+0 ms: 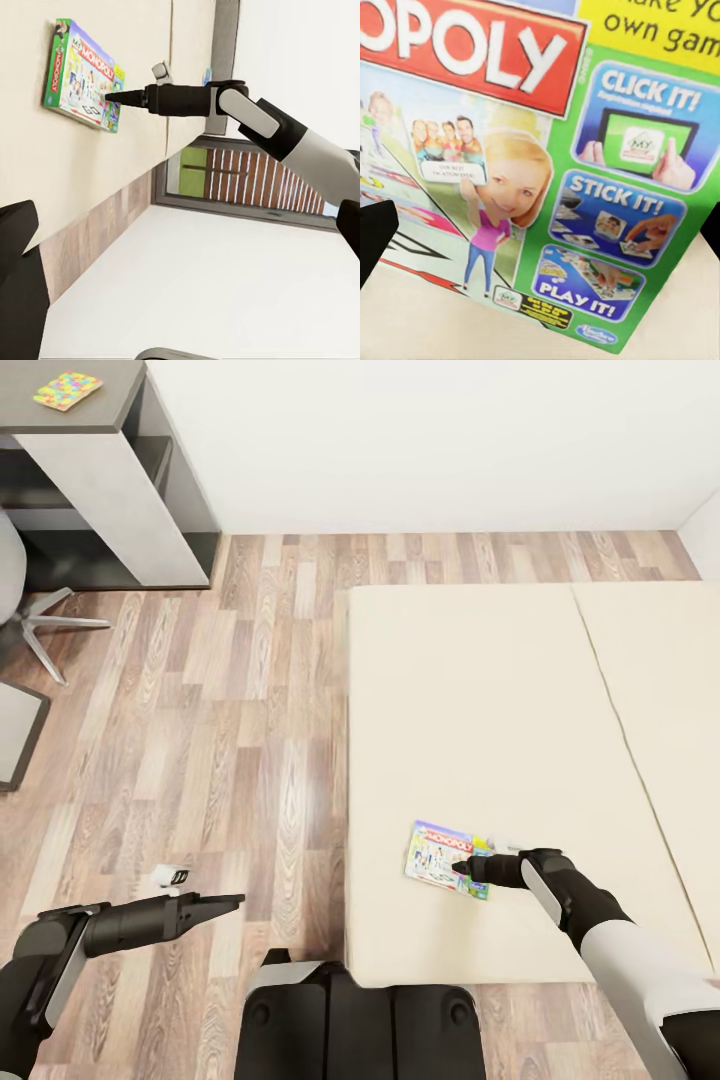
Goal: Put all the toys in the child's room - the three board games (two on the bed and one on the table), the two jigsaw puzzles on the table, and the tennis ball on the table - inside the toy box on the table in the child's room.
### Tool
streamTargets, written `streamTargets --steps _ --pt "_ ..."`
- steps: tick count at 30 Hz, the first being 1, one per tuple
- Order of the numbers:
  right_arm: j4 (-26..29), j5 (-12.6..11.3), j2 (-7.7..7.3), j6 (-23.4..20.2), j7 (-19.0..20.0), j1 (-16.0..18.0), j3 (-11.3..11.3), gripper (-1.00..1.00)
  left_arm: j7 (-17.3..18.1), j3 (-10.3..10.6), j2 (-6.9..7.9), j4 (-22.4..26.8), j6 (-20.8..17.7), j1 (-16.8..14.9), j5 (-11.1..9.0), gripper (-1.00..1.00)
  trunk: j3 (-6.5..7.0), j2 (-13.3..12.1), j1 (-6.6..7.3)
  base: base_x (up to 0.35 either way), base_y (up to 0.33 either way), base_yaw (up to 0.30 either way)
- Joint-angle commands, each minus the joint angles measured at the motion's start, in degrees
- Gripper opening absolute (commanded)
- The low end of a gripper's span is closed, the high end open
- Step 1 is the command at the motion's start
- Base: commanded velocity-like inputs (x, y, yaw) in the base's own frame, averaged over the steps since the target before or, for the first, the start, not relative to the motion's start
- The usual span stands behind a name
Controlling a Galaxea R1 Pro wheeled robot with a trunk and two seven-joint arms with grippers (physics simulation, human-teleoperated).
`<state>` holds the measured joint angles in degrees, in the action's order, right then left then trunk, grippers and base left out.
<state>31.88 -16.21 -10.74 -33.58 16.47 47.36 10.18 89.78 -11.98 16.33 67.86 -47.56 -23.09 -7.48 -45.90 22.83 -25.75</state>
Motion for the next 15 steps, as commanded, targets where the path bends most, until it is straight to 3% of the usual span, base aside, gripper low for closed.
streamTargets --steps 1,15 --pt "0.1 -0.3 -0.07 -0.3 0.0 0.0 0.3 1.00 0.2 0.0 0.01 0.0 -0.6 0.0 0.0 1.00 -0.06 0.1 -0.03 0.000 0.219 0.000" --pt "0.1 -0.3 -0.07 -0.3 0.0 0.0 0.3 1.00 0.2 0.0 0.01 0.0 -0.6 0.0 0.0 1.00 -0.06 0.1 -0.03 0.000 0.203 0.000"
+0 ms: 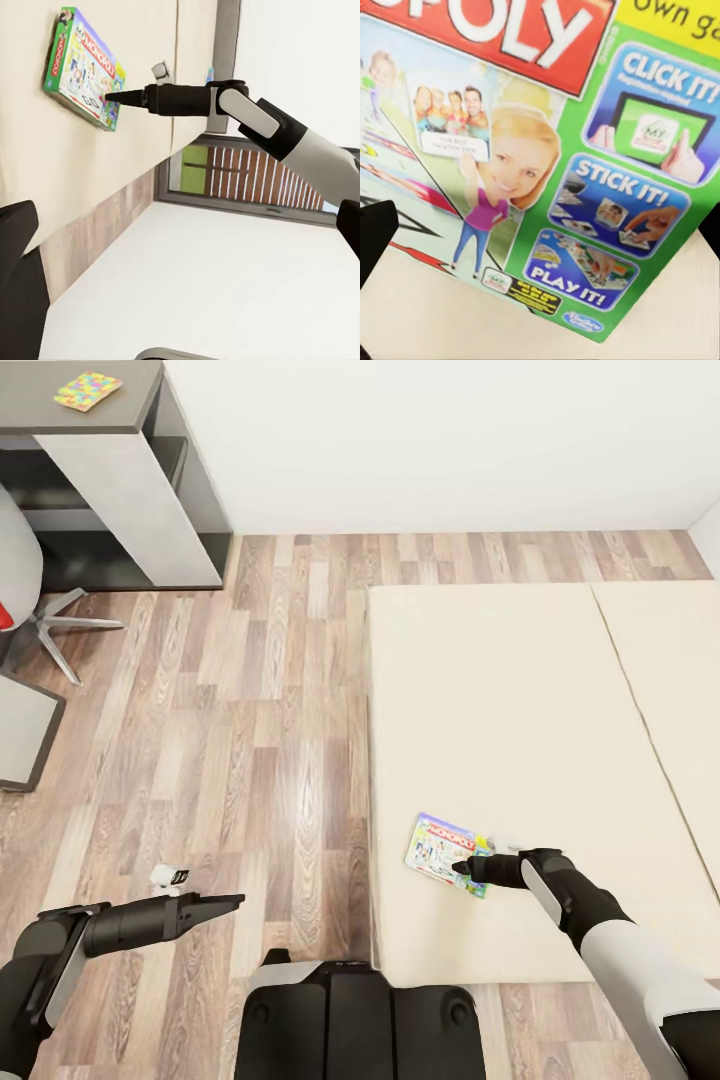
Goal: Put all the toys in the child's room - the three board games (two on the bed and one on the table), the two jigsaw puzzles on the table, and the tennis ball on the table - inside the toy box on the table in the child's room.
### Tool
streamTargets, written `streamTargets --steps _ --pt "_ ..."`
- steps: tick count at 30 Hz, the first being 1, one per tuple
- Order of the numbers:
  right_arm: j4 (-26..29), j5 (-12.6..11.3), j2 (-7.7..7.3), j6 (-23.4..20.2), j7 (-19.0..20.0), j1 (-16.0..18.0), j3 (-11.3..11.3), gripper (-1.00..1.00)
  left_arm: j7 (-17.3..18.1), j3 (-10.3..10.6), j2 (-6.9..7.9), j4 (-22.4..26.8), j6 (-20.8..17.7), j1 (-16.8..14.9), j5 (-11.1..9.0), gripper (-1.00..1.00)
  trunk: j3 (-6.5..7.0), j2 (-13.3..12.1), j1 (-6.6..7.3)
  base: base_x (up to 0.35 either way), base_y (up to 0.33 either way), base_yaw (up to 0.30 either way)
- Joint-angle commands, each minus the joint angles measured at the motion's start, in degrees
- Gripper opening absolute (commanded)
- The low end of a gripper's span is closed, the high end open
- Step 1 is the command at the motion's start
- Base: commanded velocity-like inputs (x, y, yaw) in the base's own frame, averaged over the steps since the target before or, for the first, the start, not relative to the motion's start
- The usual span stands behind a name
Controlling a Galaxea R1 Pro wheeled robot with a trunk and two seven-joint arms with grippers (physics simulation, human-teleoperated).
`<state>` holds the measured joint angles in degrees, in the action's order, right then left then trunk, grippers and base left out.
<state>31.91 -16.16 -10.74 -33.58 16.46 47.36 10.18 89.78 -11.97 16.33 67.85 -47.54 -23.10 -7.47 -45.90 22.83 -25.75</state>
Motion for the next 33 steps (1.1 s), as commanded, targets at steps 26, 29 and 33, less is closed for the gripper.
streamTargets --steps 26,29,33 --pt "0.1 -0.4 -0.04 -0.3 0.0 0.0 0.3 1.00 0.2 -0.1 0.01 0.0 -0.6 0.0 0.0 1.00 -0.06 0.1 -0.03 0.000 0.102 0.000" --pt "0.1 -0.4 -0.02 -0.3 0.0 0.0 0.3 1.00 0.2 -0.1 0.01 0.0 -0.6 0.0 0.0 1.00 -0.06 0.1 -0.03 0.000 0.188 0.000" --pt "0.1 -0.4 -0.01 -0.3 0.0 0.0 0.3 1.00 0.2 -0.1 0.01 0.0 -0.6 0.0 0.0 1.00 -0.06 0.1 -0.03 0.000 0.167 0.000"
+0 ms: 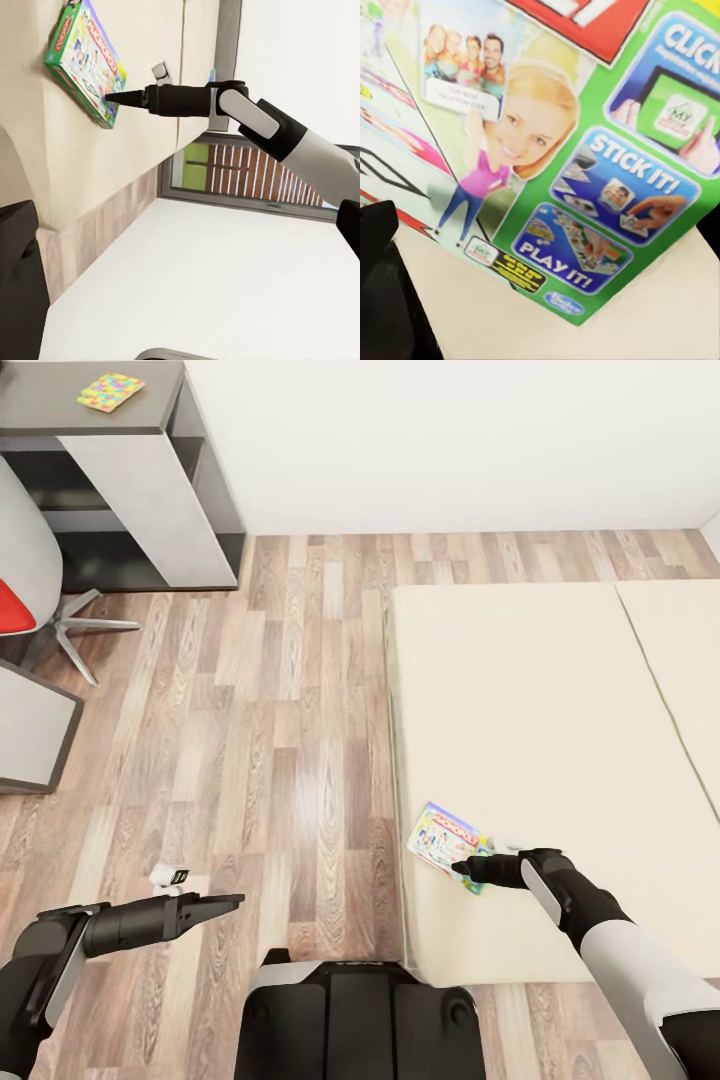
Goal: Put all the toys in the child's room - the three board games (two on the bed and one on the table), the two jigsaw puzzles on the table, and the tennis ball on the table - inside the toy box on the table in the child's room.
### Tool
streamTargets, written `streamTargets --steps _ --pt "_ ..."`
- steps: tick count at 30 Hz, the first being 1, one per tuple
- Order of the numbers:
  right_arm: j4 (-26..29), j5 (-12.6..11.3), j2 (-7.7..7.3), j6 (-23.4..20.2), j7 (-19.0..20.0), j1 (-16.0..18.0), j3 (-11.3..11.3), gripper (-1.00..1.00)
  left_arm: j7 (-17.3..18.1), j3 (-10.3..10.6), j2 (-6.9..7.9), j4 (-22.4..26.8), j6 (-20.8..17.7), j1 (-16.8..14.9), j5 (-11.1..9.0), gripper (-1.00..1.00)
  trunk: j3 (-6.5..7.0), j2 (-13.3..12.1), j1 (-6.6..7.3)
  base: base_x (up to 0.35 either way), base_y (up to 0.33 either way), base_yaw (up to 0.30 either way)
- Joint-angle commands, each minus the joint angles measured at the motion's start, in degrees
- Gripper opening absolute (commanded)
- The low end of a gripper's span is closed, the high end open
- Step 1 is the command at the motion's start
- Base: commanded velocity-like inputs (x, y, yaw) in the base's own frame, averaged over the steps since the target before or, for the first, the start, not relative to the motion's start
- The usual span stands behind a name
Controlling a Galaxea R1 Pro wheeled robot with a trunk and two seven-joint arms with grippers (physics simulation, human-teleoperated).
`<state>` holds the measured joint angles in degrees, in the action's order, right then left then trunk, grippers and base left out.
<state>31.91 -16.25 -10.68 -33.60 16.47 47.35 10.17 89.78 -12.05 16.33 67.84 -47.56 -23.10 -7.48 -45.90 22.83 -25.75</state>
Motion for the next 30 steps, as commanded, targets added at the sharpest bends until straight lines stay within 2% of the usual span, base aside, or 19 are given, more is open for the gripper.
streamTargets --steps 1,30 --pt "0.1 -0.3 -0.08 -0.2 0.0 0.0 0.3 1.00 0.2 0.0 0.01 0.0 -0.6 0.0 0.0 1.00 -0.06 0.1 -0.03 0.000 0.093 0.000" --pt "0.1 -0.3 -0.04 -0.2 0.0 0.0 0.3 1.00 0.2 0.0 0.01 -0.1 -0.6 0.0 0.0 1.00 -0.06 0.1 -0.03 0.000 0.053 0.000"
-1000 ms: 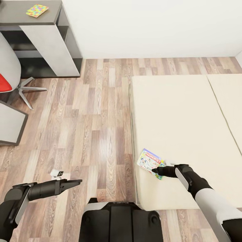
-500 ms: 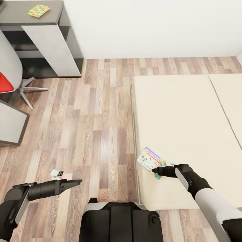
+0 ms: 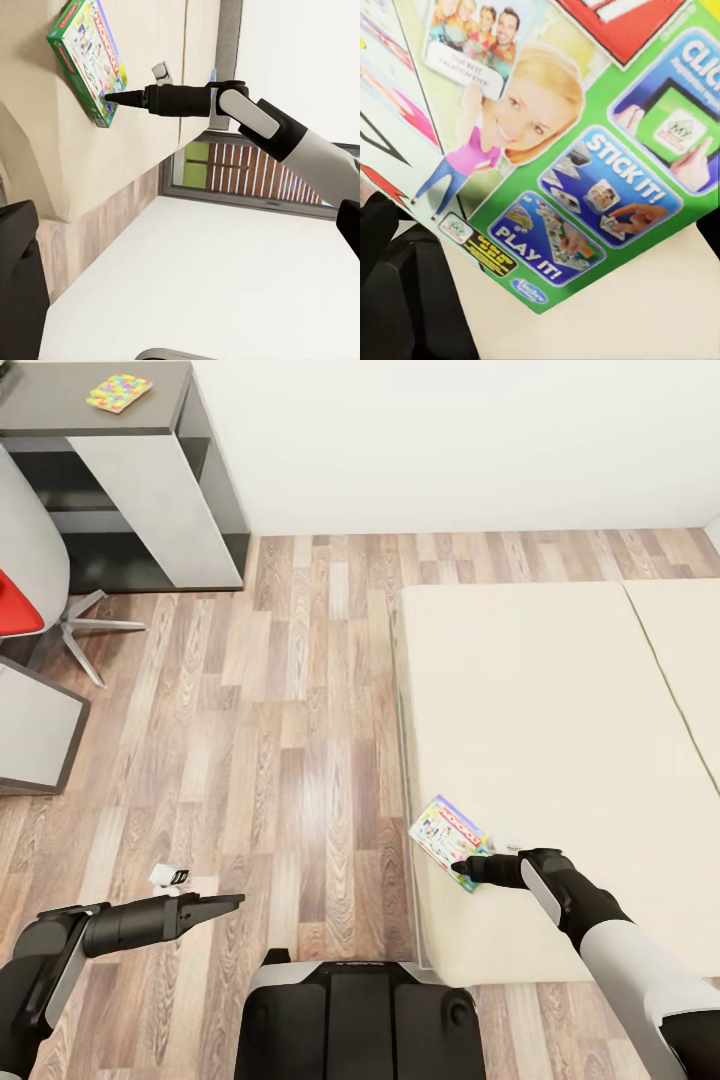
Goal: Put all the toys in the child's room - the three board games (two on the bed and one on the table), the two jigsaw puzzles on the table, and the tennis ball on the table - inside the toy box on the table in the child's room.
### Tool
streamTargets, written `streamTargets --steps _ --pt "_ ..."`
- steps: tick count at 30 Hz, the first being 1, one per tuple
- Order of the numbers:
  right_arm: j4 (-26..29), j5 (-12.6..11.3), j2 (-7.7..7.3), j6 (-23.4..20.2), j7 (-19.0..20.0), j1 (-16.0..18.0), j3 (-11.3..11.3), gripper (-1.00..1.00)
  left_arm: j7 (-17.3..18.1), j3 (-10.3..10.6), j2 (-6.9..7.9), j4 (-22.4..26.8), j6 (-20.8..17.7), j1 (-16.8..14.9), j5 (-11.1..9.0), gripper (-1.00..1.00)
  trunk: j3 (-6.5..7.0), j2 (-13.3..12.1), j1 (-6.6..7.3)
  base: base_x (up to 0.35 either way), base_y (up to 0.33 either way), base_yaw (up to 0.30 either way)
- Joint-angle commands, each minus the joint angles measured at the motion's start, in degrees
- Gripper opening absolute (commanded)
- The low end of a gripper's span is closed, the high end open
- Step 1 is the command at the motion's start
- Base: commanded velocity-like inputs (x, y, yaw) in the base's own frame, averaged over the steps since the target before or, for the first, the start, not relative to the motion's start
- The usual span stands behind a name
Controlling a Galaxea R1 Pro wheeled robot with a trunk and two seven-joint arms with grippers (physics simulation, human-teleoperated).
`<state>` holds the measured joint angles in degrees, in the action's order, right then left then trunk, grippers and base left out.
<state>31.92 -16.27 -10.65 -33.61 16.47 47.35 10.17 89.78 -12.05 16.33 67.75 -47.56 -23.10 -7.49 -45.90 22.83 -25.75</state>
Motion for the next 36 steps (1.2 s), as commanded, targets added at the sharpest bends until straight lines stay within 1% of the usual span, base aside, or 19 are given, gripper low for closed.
streamTargets --steps 1,21,28,36 --pt "0.1 -0.3 -0.07 -0.2 0.0 0.0 0.3 1.00 0.2 0.0 0.01 0.0 -0.6 0.0 0.0 1.00 -0.06 0.1 -0.03 0.000 0.040 0.000" --pt "0.1 -0.3 -0.07 -0.2 0.0 0.0 0.3 1.00 0.2 0.0 0.01 0.0 -0.6 0.0 0.0 1.00 -0.06 0.1 -0.03 0.000 0.005 0.000" --pt "0.0 -0.3 -0.07 -0.2 0.0 0.0 0.3 1.00 0.2 0.0 0.01 0.0 -0.6 0.0 0.0 1.00 -0.06 0.1 -0.03 0.000 0.080 0.000" --pt "0.1 -0.3 -0.07 -0.2 0.0 0.0 0.3 1.00 0.2 0.0 0.01 0.0 -0.6 0.0 0.0 1.00 -0.06 0.1 -0.03 0.000 0.008 0.000"
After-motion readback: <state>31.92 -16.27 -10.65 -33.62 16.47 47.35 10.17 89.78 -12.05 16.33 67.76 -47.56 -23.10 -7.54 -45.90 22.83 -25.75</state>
